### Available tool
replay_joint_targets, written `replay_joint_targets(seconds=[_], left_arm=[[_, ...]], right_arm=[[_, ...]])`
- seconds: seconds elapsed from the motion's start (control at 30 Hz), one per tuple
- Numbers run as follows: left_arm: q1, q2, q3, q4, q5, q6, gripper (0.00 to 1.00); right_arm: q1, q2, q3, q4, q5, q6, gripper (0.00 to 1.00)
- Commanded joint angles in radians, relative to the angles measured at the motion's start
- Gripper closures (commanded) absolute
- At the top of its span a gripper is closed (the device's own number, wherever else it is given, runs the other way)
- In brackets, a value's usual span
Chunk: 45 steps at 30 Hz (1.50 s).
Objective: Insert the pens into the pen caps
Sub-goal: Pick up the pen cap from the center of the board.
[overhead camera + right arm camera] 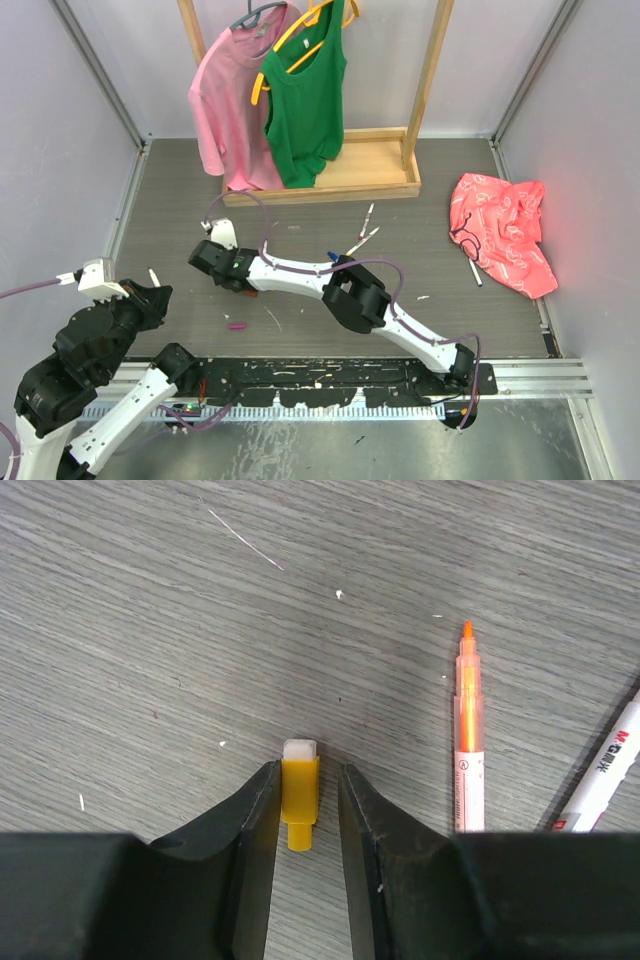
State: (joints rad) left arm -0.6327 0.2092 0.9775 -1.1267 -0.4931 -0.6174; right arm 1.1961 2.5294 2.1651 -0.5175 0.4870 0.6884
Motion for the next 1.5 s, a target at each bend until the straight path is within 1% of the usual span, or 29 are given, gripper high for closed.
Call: replay_joint_targets(seconds=[0.0,0.4,0.6,0.73,0.87,0.93,1.03,1.17,1.33,1.47], left_arm=[[0.006,0.003,0.0,0.039,-0.01,0.003,1.0],[0.005,-0.004,-0.003,0.037,-0.02,0.006,1.0],[0.006,-0.001,-0.005,0.035,-0.024,0.005,1.0],[0.005,-0.002,-0.005,0.035,-0.027,0.005,1.0],[0.005,-0.009,-0.005,0.034,-0.032,0.004,1.0],[0.005,-0.016,-0.006,0.034,-0.037,0.004,1.0],[0.006,-0.025,-0.009,0.035,-0.039,0.003,1.0],[0.006,-0.037,-0.015,0.05,-0.022,0.019,1.0],[0.004,-0.065,-0.03,0.075,-0.039,0.039,1.0],[-0.003,-0.066,-0.039,0.102,-0.013,0.059,1.0]], right_arm=[[0.006,0.038,0.002,-0.116,-0.001,-0.059,0.65],[0.007,0.088,0.054,-0.123,-0.071,-0.16,0.66],[0.007,0.108,0.071,-0.151,-0.075,-0.177,0.72],[0.006,0.102,0.071,-0.145,-0.064,-0.182,0.78],[0.005,0.081,0.078,-0.119,-0.085,-0.207,0.83],[0.005,0.057,0.068,-0.087,-0.105,-0.225,0.84],[0.005,-0.015,0.01,0.014,-0.152,-0.257,0.85],[0.004,-0.15,-0.093,0.151,-0.153,-0.255,0.87],[-0.001,-0.287,-0.231,0.274,-0.14,-0.241,0.89],[-0.002,-0.4,-0.374,0.362,-0.144,-0.25,0.89]])
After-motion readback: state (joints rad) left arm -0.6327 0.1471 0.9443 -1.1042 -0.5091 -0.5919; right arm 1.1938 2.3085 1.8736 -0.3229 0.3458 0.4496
